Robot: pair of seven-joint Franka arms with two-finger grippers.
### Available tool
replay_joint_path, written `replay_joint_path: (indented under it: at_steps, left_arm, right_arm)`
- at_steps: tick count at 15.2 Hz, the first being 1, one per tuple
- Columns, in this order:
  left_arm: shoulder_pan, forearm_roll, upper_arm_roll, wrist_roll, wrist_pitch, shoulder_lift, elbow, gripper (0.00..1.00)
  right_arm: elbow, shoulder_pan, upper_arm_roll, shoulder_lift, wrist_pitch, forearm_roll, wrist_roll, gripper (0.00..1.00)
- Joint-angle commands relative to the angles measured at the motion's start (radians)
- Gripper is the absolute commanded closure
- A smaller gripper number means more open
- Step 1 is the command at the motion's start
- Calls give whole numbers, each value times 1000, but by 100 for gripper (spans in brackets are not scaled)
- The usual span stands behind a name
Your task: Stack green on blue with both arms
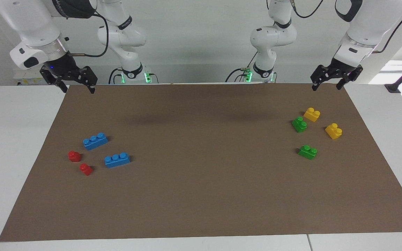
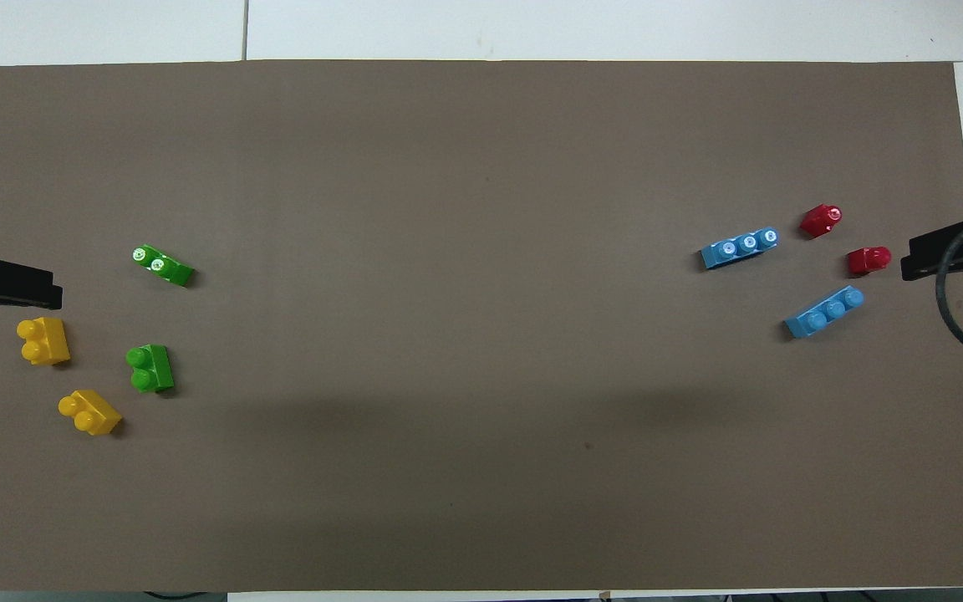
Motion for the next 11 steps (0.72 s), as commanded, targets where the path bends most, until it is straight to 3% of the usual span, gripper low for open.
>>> replay_joint_path:
  at_steps: [1,11]
  left_arm:
    - [-11,-11,10,7,11,-21,-19,0]
    - [-12,-11,9,7,16,-21,-14,0]
  right_arm:
    - [-41,-4,2,-33,23,11,-9,0]
    - [-41,-12,-1,-28,97,25,-28,0]
